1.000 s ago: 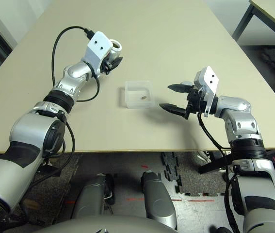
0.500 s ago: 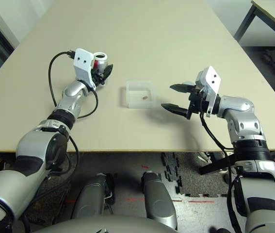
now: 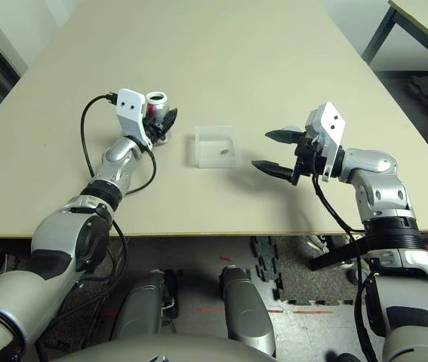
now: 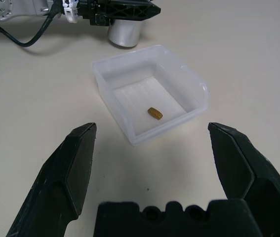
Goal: Pour the medicine from the bottle into the box.
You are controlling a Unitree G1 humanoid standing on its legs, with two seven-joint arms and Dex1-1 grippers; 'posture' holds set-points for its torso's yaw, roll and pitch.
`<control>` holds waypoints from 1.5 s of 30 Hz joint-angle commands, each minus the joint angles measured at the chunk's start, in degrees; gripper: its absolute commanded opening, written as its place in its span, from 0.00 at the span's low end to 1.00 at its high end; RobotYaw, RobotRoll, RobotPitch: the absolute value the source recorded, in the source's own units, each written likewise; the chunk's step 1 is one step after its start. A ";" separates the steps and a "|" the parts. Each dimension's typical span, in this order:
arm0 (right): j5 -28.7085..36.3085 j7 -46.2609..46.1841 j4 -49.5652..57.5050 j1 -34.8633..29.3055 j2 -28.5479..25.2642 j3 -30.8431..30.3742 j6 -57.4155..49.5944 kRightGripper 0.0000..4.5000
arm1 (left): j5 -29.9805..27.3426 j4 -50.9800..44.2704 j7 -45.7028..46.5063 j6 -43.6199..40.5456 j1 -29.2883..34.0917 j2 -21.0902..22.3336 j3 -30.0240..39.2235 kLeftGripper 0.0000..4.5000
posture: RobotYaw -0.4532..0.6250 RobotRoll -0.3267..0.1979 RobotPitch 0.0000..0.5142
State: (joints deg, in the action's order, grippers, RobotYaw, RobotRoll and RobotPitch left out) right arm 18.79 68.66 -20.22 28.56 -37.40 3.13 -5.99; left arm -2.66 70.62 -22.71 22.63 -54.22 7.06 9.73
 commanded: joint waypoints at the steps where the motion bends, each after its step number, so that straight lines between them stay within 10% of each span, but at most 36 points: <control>1: -0.47 -0.07 0.69 0.29 -0.46 -0.24 0.16 1.00 | 0.64 0.72 0.46 0.16 1.36 0.29 -0.63 0.58 | 0.18 0.62 0.22; 4: -0.48 0.12 0.84 0.20 -0.59 -0.28 0.14 1.00 | 0.88 0.68 0.21 -0.05 1.68 0.25 -0.95 0.58 | 0.19 0.62 0.22; 10: -0.51 0.32 0.60 0.30 -0.86 -0.24 0.23 1.00 | 0.95 0.40 -0.06 0.09 2.20 0.39 -1.40 0.99 | 0.19 0.62 0.22; 25: -0.72 0.35 -0.28 1.03 -0.47 -0.55 0.60 1.00 | -0.49 -9.41 -5.31 2.26 9.38 1.14 -2.46 0.99 | 0.20 0.62 0.23; 45: -0.56 -0.29 -1.70 1.08 0.57 0.15 1.85 1.00 | -6.99 -55.71 -3.02 -19.46 36.19 4.73 -1.50 0.99 | 0.23 0.62 0.21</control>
State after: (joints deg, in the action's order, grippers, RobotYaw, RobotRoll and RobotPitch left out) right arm 18.20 68.68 -21.12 30.10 -37.03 2.95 -4.55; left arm -8.34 18.31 -26.94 6.17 -19.60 10.91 7.25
